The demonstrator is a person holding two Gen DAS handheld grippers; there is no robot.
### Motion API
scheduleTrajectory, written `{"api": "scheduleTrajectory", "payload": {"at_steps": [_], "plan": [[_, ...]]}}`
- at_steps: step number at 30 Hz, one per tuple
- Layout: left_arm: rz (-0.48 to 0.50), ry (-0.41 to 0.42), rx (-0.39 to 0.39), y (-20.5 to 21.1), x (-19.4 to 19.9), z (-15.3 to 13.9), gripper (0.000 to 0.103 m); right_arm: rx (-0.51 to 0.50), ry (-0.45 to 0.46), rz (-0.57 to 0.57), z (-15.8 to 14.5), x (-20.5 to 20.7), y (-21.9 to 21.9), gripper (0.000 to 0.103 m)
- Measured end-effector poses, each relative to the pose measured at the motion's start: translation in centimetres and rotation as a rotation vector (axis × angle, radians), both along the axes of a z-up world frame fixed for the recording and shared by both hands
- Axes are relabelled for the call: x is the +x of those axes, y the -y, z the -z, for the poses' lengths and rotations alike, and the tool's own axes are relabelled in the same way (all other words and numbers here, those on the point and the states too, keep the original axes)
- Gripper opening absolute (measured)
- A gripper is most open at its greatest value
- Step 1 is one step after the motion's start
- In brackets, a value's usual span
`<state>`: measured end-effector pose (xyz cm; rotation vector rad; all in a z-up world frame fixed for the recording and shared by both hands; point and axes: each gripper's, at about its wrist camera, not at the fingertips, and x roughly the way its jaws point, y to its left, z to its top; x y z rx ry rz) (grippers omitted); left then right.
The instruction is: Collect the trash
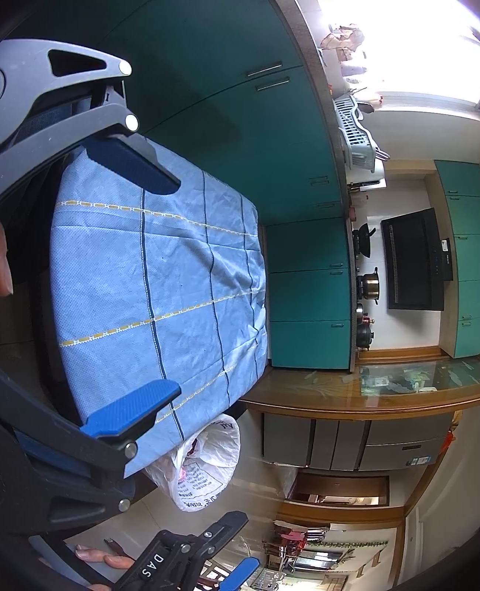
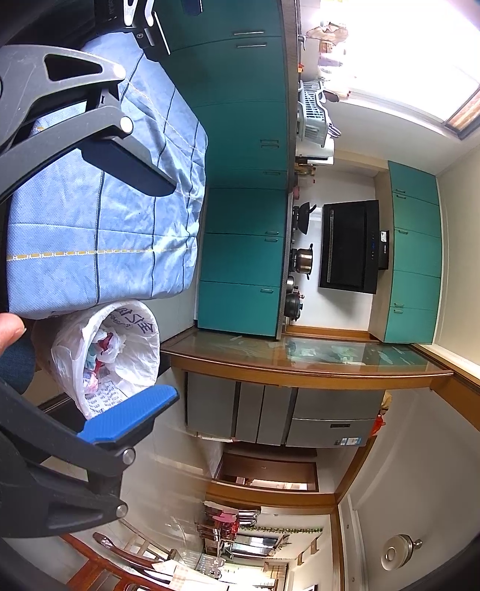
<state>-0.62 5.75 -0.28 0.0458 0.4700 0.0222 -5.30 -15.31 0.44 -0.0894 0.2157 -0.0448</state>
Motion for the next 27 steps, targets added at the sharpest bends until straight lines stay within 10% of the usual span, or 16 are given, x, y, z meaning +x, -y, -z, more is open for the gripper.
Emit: {"api": "scheduleTrajectory", "payload": {"at_steps": [19,27], "plan": [[-0.019,-0.043,-0.007,-0.1,1.7,1.7,0.1,-0.009,-0.043,-0.005,1.3,1.5,-0.5,0.1],[-0.121,-0.184,0.034,-2.5,10.9,6.5,0.1,-0.009,-0.07,-0.003,2.1,2.3,-0.3,0.1]]}}
